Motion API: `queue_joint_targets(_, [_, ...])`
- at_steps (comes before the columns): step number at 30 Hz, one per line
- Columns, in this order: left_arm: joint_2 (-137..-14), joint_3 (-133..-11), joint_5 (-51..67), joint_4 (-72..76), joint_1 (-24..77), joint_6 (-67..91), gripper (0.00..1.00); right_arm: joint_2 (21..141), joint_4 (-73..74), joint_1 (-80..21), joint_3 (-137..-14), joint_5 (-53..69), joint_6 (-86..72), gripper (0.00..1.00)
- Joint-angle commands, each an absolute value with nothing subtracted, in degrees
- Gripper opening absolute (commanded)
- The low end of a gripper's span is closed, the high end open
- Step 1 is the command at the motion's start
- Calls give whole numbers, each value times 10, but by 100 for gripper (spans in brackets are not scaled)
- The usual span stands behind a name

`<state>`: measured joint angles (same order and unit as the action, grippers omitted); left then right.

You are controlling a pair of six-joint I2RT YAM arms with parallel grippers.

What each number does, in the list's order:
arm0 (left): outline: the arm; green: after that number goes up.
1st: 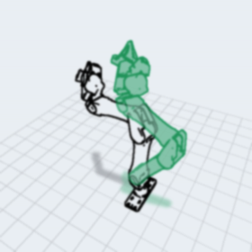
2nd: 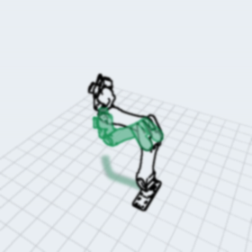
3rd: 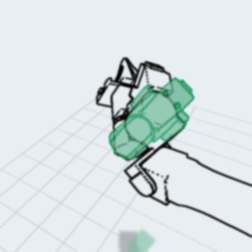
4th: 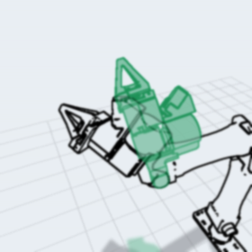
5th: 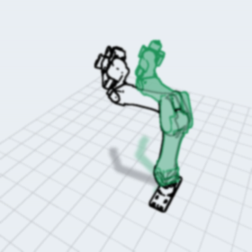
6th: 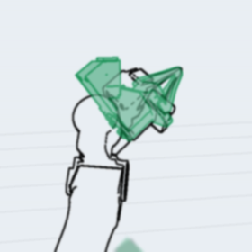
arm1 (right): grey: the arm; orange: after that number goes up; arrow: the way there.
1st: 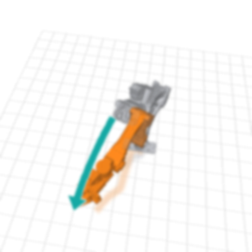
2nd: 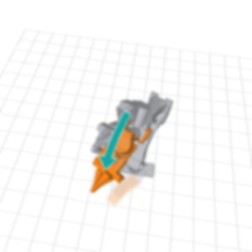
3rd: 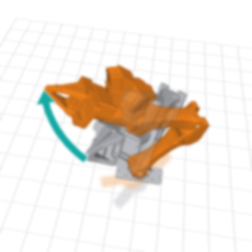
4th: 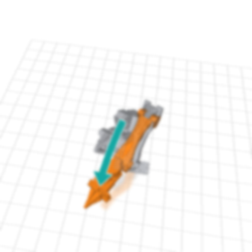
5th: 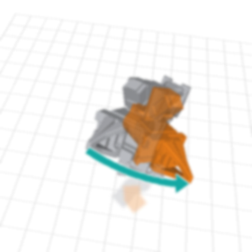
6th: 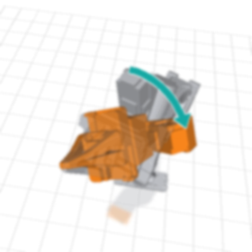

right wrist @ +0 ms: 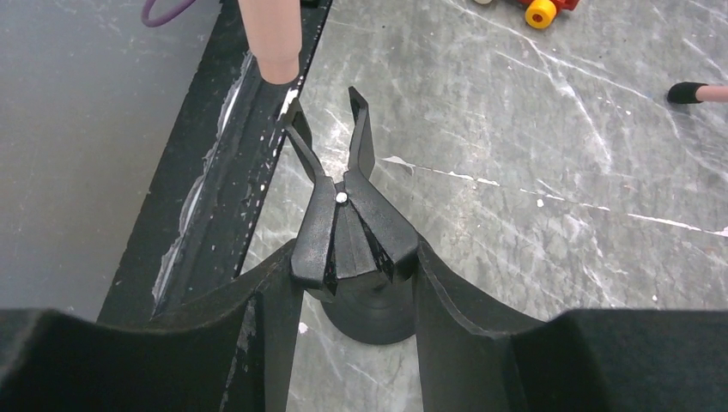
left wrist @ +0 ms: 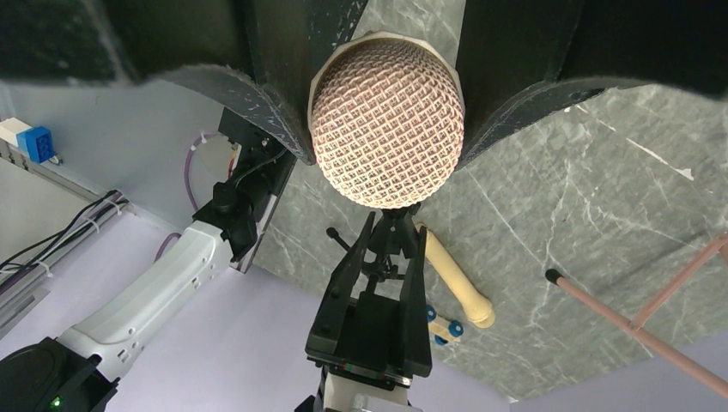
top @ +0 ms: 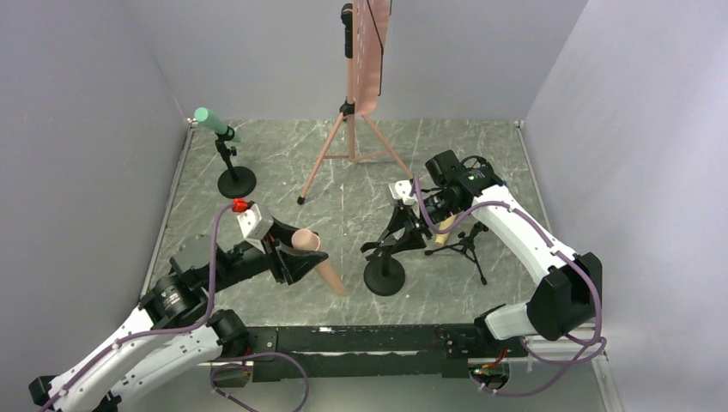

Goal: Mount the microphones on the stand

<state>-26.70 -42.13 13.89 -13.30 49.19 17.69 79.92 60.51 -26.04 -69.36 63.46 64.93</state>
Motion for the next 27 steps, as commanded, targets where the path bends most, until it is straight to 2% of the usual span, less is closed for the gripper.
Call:
queue_joint_targets(1, [-290, -459, 149, -74, 491, 164, 0, 776, 603, -264, -692, 661, 657, 36])
queue_joint_targets(7, [-359, -496, 157, -46, 491, 128, 0, 778, 604, -264, -693, 660, 656, 35])
queue_joint_targets(12, [-419, -534, 180, -43, 491, 109, 0, 782, 607, -264, -695, 661, 657, 31])
queue_joint_targets(27, [-494, -546, 232, 26, 491, 108, 0, 781, 610, -264, -696, 661, 656, 21])
